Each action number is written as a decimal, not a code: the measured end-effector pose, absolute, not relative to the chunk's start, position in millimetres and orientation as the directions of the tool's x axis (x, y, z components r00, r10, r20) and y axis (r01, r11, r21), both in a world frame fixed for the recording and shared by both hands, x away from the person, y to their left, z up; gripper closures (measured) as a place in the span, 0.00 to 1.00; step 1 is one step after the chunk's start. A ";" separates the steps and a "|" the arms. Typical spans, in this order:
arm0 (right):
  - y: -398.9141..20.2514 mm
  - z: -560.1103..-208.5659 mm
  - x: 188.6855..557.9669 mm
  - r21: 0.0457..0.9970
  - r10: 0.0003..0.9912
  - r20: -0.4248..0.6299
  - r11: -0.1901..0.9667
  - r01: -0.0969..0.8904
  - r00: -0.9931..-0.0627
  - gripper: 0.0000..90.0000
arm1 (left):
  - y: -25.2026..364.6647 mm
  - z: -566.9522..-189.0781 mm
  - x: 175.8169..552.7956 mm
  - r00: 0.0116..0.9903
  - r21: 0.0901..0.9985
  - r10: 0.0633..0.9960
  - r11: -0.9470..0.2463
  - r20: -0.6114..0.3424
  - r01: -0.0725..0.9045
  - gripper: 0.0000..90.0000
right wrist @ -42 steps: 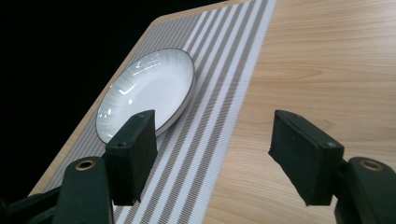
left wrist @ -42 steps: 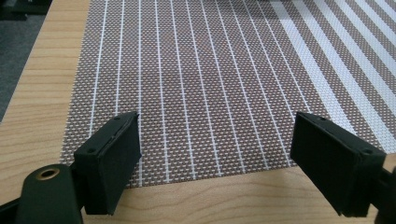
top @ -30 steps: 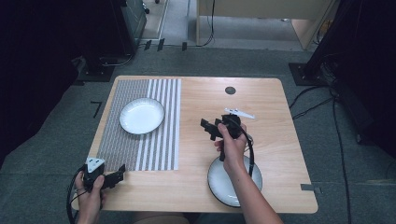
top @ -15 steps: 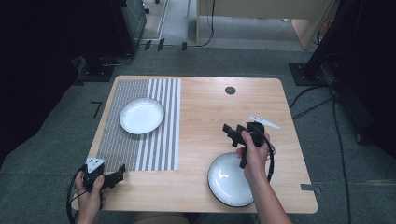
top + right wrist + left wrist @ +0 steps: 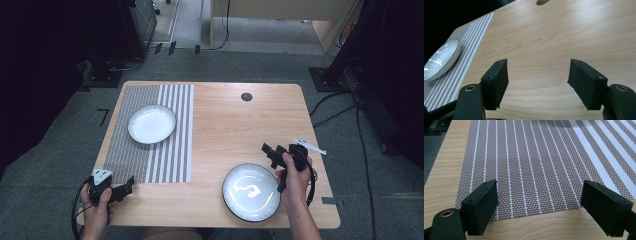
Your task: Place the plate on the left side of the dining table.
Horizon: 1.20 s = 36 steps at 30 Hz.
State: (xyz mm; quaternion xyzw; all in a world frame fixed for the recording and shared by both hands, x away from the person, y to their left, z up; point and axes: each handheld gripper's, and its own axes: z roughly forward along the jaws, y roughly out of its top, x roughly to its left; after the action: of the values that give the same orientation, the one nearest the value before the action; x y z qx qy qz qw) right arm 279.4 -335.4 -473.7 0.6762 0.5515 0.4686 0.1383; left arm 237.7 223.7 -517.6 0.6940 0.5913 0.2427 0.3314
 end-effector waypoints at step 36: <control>-435.8 -515.5 188.7 0.680 0.905 0.394 -0.406 0.610 0.163 0.36 | 223.4 -517.6 236.7 0.190 0.747 0.980 -0.086 -0.054 0.659 0.16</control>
State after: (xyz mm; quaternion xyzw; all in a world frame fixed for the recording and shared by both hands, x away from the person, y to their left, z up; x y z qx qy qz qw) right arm 188.7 -435.8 -515.5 0.7396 0.5119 0.3952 0.1863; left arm 236.7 223.4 -517.6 0.6962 0.5888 0.2419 0.3318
